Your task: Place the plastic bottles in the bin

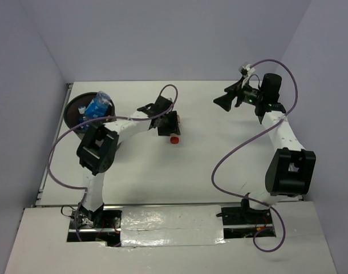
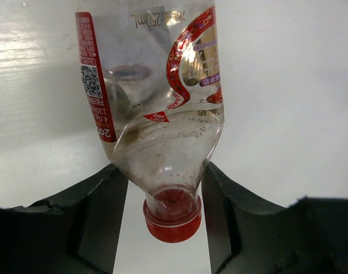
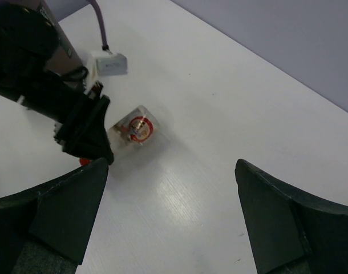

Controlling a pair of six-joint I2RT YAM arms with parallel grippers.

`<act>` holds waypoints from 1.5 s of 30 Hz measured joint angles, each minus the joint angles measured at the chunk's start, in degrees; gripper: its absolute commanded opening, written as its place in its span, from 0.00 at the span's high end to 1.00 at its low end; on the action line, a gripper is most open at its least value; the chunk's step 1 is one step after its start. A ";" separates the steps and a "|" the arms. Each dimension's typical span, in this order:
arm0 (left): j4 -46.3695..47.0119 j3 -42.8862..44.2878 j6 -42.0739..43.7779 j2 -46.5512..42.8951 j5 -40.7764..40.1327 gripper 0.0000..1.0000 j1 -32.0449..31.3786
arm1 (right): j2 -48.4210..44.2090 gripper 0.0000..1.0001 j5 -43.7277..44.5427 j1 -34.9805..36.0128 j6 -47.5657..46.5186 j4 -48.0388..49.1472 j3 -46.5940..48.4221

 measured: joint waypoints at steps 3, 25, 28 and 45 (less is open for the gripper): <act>-2.08 -0.42 1.73 -7.17 0.39 1.00 0.04 | -0.26 0.00 -0.28 0.00 0.02 0.02 0.00; -12.61 -13.55 2.60 -52.87 -13.64 0.98 32.13 | -0.37 0.00 -0.74 0.02 0.09 -0.33 -1.51; -13.94 -13.94 3.98 -52.78 -16.04 0.97 34.64 | -0.39 0.00 -0.92 0.02 0.07 -0.37 -1.51; -15.61 -16.98 6.71 -53.90 -17.90 0.01 36.46 | -2.08 0.00 -0.92 0.09 -3.89 -5.75 -1.36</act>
